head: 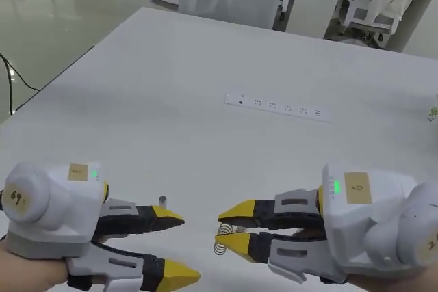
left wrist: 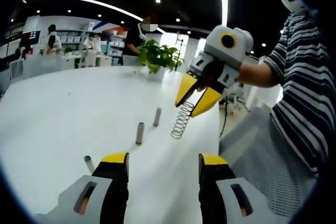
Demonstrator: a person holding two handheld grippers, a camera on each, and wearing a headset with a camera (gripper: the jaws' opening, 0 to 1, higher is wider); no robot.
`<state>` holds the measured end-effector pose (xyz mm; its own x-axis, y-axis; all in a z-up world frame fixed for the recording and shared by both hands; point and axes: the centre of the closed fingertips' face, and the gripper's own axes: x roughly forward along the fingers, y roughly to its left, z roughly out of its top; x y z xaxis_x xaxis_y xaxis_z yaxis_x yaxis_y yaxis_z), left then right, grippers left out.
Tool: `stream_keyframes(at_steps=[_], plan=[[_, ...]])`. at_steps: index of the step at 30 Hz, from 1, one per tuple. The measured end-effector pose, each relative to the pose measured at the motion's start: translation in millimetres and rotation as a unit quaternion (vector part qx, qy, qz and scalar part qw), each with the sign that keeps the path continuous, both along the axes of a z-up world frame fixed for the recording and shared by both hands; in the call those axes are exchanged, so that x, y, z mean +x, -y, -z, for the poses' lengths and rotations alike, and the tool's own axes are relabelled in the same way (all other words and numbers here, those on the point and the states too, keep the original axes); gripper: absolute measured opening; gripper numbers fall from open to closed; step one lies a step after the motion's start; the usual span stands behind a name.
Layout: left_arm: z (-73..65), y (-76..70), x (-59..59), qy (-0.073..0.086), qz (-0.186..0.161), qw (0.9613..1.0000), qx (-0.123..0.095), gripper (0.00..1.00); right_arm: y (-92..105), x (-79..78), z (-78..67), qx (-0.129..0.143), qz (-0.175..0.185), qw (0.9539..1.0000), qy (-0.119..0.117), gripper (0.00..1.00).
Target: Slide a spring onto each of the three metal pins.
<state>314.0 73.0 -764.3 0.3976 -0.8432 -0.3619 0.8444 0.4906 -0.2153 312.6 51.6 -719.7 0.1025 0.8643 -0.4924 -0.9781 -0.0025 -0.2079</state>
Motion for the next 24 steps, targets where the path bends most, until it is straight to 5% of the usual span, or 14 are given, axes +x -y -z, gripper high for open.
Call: stream_keyframes(at_steps=[9,24], plan=[[-8.4,-25.2,6.0,0.009,-0.034,0.9994,0.001,0.60,-0.7,1.3,2.1,-0.004,0.000,1.0000,0.003,0.07],[-6.4,-55.7,3.8,-0.001,-0.062,0.9980,0.007,0.82,-2.4,6.8,6.8,-0.008,0.006,0.9999,0.008,0.07]])
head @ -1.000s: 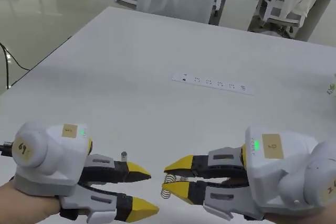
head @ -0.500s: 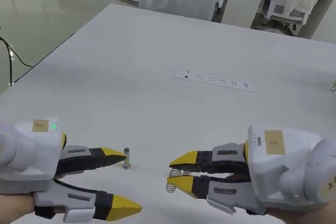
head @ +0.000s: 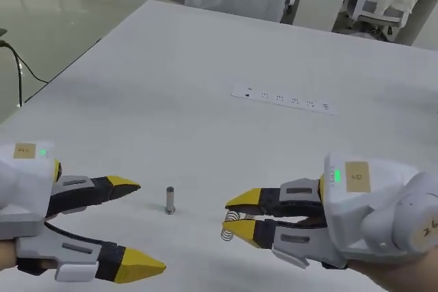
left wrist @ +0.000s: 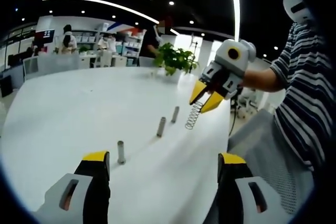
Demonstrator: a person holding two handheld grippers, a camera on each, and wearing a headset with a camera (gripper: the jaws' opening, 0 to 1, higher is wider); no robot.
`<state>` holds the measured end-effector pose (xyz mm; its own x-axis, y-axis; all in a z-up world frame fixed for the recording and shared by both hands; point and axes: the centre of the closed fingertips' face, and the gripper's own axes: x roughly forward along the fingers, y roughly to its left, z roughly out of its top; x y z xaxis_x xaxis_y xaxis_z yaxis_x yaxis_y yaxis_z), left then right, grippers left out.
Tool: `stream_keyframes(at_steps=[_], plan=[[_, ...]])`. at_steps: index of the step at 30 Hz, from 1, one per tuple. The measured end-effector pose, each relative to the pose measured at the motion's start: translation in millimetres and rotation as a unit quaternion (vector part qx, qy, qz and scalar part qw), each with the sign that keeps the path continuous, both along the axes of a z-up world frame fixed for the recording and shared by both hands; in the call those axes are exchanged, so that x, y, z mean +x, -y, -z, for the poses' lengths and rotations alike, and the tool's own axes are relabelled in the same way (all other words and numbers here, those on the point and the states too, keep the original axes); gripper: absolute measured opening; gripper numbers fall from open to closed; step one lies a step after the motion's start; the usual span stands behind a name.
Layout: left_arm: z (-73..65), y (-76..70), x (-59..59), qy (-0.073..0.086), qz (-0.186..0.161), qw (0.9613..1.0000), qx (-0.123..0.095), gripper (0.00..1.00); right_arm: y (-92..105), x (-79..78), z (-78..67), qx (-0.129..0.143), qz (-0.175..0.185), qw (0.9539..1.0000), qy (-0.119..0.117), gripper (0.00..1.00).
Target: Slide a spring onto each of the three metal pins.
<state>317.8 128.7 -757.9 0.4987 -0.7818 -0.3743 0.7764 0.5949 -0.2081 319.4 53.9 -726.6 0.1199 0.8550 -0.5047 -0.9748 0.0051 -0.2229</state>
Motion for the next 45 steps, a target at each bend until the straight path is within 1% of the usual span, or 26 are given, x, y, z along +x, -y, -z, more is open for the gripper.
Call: stream_keyframes(at_steps=[2,3,5,11,15,18,20,22,25,29,33,35,39,42,44,45], plan=[[0.8,-2.8,0.9,-0.002,-0.008,1.0000,0.000,0.87,-0.2,0.5,1.2,-0.002,0.000,1.0000,0.002,0.07],[0.7,-4.6,1.9,-0.002,-0.015,0.9999,-0.001,0.92,-0.7,0.8,2.2,-0.003,0.000,1.0000,0.002,0.07],[2.1,-8.7,3.8,-0.006,-0.027,0.9996,-0.001,0.98,-2.3,1.7,2.9,-0.002,0.001,1.0000,0.001,0.07],[3.5,-17.9,4.4,-0.006,-0.041,0.9992,0.000,0.98,-12.9,5.3,3.1,0.002,0.000,1.0000,0.004,0.07],[3.6,-20.6,3.4,-0.006,-0.043,0.9990,-0.001,0.98,-21.5,6.4,2.8,0.005,-0.004,1.0000,0.005,0.07],[4.7,-24.1,2.2,-0.003,-0.045,0.9990,-0.003,0.98,-27.0,9.1,5.7,0.006,-0.005,1.0000,0.002,0.07],[7.2,-28.3,2.0,-0.005,-0.050,0.9987,-0.003,0.98,-29.9,10.7,7.8,0.004,-0.004,1.0000,-0.001,0.07],[8.8,-32.4,1.5,-0.007,-0.055,0.9985,-0.001,0.98,-33.0,12.6,8.0,0.005,-0.004,1.0000,0.000,0.07],[8.5,-35.1,1.6,-0.007,-0.059,0.9982,0.002,0.98,-42.8,16.6,6.1,0.013,-0.003,0.9999,-0.007,0.07],[6.0,-34.5,1.7,-0.006,-0.060,0.9982,0.000,0.98,-55.7,24.9,3.9,0.021,0.002,0.9998,-0.006,0.07],[6.1,-34.1,1.2,-0.006,-0.057,0.9983,0.002,0.98,-66.9,34.1,0.4,0.028,0.007,0.9996,-0.006,0.07],[5.5,-35.0,1.5,-0.006,-0.058,0.9983,0.002,0.98,-72.4,40.9,-0.7,0.034,0.014,0.9993,-0.010,0.07],[4.0,-37.3,1.9,-0.005,-0.060,0.9982,0.002,0.98,-78.7,50.6,0.1,0.037,0.025,0.9989,-0.012,0.07],[4.2,-40.0,2.2,-0.005,-0.063,0.9980,0.002,0.98,-82.9,57.7,0.6,0.042,0.035,0.9983,-0.022,0.07],[4.5,-40.6,2.2,-0.005,-0.063,0.9980,0.003,0.98,-84.7,60.6,1.7,0.042,0.037,0.9982,-0.022,0.07],[4.9,-41.0,2.0,-0.006,-0.063,0.9980,0.003,0.98,-85.8,63.3,3.4,0.043,0.042,0.9979,-0.026,0.07]])
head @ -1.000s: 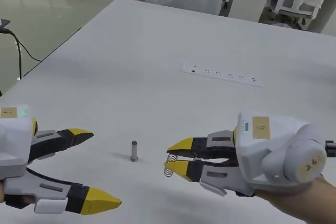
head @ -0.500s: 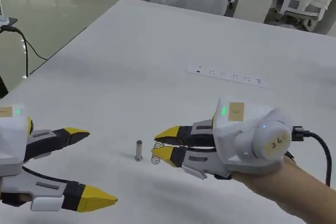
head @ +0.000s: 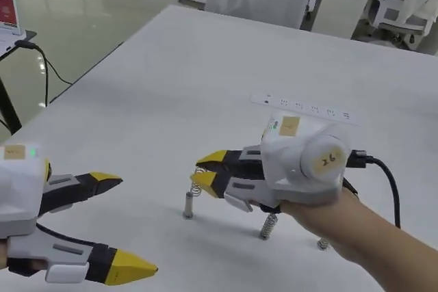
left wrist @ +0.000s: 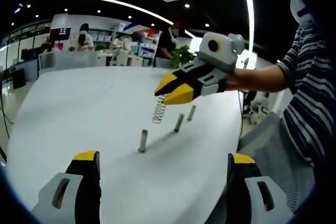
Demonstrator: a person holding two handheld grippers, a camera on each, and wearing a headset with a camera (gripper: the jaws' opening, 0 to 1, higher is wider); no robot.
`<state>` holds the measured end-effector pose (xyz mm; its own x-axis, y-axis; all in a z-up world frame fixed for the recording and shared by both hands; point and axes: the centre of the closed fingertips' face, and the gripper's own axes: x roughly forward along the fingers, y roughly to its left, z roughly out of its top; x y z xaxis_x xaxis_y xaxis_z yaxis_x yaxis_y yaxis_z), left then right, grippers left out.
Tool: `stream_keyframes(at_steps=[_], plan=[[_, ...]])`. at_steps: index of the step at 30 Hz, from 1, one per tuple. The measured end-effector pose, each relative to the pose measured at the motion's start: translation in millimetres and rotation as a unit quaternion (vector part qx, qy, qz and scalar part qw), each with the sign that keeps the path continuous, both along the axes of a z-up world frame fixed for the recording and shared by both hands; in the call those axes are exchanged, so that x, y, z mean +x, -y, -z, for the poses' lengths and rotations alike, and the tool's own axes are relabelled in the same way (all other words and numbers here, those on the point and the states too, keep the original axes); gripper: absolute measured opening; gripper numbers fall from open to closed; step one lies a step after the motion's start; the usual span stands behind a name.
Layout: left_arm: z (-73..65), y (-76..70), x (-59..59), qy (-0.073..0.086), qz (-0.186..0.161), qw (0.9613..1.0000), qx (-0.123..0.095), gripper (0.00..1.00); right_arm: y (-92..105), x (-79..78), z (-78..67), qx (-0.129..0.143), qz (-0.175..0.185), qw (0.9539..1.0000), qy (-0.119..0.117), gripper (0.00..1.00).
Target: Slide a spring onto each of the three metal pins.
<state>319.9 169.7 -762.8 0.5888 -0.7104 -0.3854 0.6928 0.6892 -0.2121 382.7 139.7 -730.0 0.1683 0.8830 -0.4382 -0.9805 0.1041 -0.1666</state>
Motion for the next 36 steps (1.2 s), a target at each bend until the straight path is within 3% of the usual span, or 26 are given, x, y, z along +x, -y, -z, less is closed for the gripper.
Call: stream_keyframes(at_steps=[8,14,21,36], plan=[[0.5,0.3,-1.5,0.000,-0.001,1.0000,0.002,0.98,-5.9,6.0,7.7,-0.001,0.010,0.9999,-0.009,0.07],[-2.6,3.0,1.0,0.002,0.001,1.0000,0.001,0.98,-7.9,8.2,19.7,-0.017,0.009,0.9998,-0.010,0.07],[-2.3,1.3,1.3,0.001,-0.001,1.0000,0.002,0.98,-11.5,9.5,22.2,-0.016,0.010,0.9997,-0.014,0.07],[2.3,-1.2,-3.1,-0.006,-0.008,0.9999,0.003,0.98,-13.6,7.9,58.8,-0.052,0.008,0.9983,-0.027,0.08]])
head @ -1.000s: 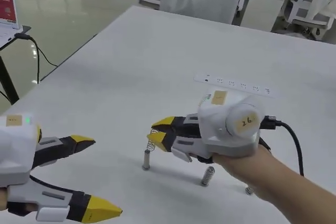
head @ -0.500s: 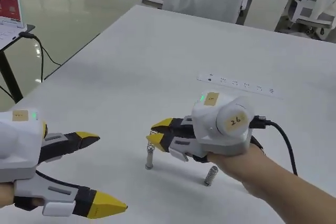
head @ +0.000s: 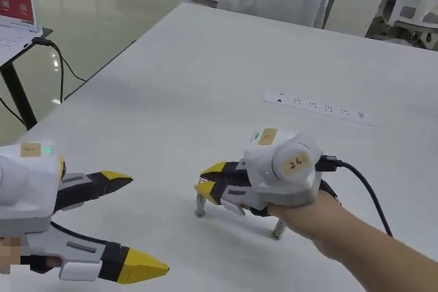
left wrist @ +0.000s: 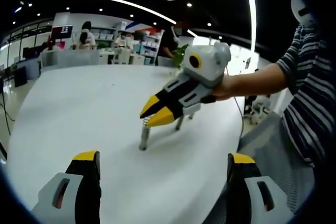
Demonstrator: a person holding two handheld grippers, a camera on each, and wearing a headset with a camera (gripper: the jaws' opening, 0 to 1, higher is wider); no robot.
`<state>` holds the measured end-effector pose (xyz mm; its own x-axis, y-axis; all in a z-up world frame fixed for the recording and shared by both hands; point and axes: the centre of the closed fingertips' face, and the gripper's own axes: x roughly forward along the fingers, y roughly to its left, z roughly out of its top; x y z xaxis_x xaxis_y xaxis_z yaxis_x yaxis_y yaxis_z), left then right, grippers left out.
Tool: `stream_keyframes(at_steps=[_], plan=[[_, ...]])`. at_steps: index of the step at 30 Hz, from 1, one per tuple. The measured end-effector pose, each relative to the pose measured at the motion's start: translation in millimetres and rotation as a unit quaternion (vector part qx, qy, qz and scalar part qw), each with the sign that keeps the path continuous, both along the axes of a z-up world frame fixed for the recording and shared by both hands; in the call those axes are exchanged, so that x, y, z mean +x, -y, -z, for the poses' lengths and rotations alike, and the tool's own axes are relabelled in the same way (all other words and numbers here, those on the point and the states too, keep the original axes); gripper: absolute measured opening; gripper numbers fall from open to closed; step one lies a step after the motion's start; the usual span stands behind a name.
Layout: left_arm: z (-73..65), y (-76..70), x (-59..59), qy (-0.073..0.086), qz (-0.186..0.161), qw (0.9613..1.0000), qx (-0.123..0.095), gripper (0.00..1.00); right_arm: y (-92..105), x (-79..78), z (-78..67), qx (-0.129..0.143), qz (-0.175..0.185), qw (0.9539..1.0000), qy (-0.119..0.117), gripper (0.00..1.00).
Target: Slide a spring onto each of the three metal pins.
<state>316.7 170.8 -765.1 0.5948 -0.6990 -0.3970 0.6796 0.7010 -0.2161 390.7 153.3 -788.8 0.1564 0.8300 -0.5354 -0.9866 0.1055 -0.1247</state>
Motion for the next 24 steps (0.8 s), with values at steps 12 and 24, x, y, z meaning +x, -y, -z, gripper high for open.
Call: stream_keyframes(at_steps=[12,24], plan=[[3.0,0.5,-3.0,-0.005,-0.004,1.0000,0.000,0.98,1.7,-7.6,28.0,-0.037,-0.003,0.9993,-0.004,0.08],[1.3,4.9,-2.0,-0.004,0.001,1.0000,0.001,0.97,-0.6,-6.9,22.2,-0.025,0.006,0.9996,-0.008,0.12]])
